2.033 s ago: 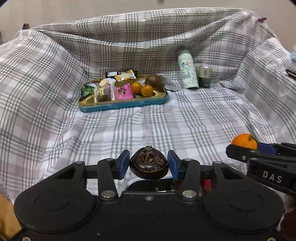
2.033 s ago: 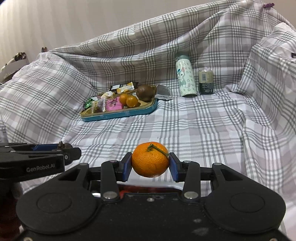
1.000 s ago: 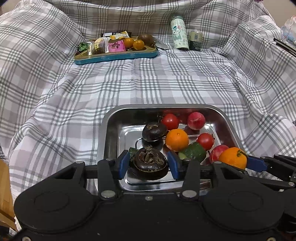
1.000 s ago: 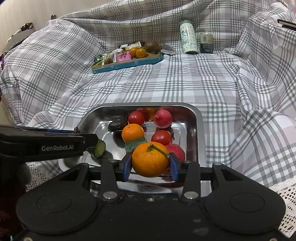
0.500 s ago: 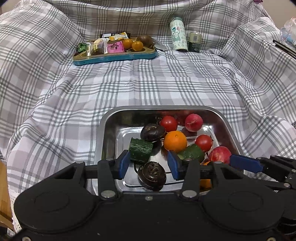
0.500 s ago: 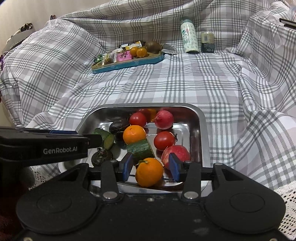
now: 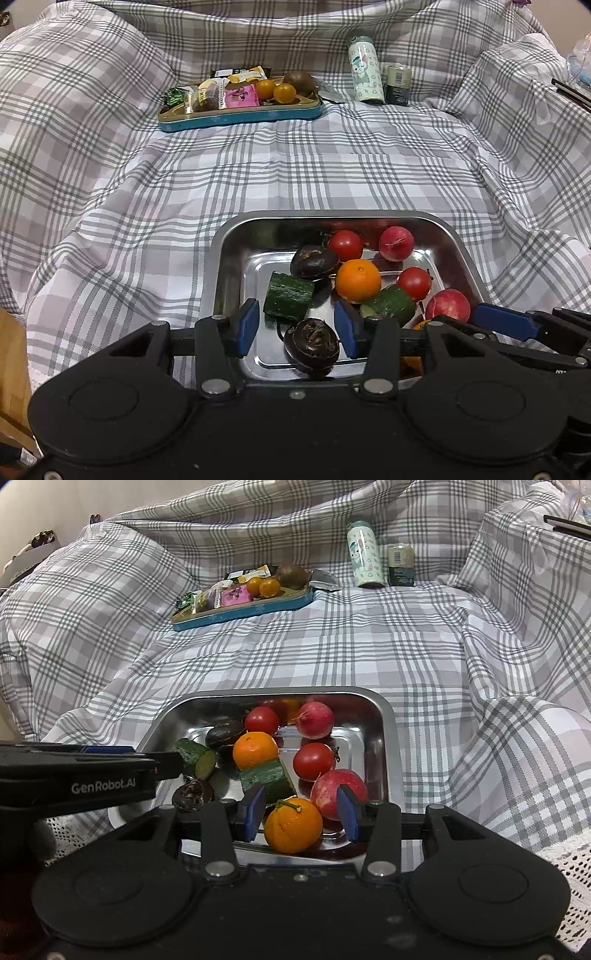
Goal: Organize fruits
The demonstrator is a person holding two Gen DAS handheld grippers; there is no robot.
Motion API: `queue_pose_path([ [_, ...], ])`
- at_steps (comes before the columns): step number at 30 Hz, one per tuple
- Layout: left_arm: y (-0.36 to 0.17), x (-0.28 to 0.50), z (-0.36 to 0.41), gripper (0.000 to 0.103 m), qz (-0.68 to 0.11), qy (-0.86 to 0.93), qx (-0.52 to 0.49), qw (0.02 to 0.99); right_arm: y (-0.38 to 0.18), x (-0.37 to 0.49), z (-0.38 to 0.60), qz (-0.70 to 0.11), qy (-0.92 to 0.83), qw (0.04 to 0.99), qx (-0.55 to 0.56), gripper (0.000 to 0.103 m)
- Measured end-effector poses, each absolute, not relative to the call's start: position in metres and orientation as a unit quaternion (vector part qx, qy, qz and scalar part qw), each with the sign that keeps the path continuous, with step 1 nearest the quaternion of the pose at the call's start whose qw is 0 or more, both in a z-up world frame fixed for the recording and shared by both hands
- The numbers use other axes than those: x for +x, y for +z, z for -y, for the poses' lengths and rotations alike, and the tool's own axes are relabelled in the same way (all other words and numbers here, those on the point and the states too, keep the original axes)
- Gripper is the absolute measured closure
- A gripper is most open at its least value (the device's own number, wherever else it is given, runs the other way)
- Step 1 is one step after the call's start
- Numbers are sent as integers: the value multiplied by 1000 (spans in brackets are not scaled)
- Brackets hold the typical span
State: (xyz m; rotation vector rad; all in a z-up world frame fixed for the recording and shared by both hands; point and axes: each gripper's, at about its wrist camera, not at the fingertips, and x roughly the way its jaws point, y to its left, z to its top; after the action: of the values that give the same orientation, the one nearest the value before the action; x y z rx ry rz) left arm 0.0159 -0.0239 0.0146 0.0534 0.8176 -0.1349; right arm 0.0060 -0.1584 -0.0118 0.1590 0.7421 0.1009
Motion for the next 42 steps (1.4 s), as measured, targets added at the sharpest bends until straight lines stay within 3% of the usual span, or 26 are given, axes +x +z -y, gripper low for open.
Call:
queue_pose_path([
  [42, 28, -37, 35, 50, -364, -17, 36, 931, 5, -28, 160, -336, 13, 939, 76, 58],
])
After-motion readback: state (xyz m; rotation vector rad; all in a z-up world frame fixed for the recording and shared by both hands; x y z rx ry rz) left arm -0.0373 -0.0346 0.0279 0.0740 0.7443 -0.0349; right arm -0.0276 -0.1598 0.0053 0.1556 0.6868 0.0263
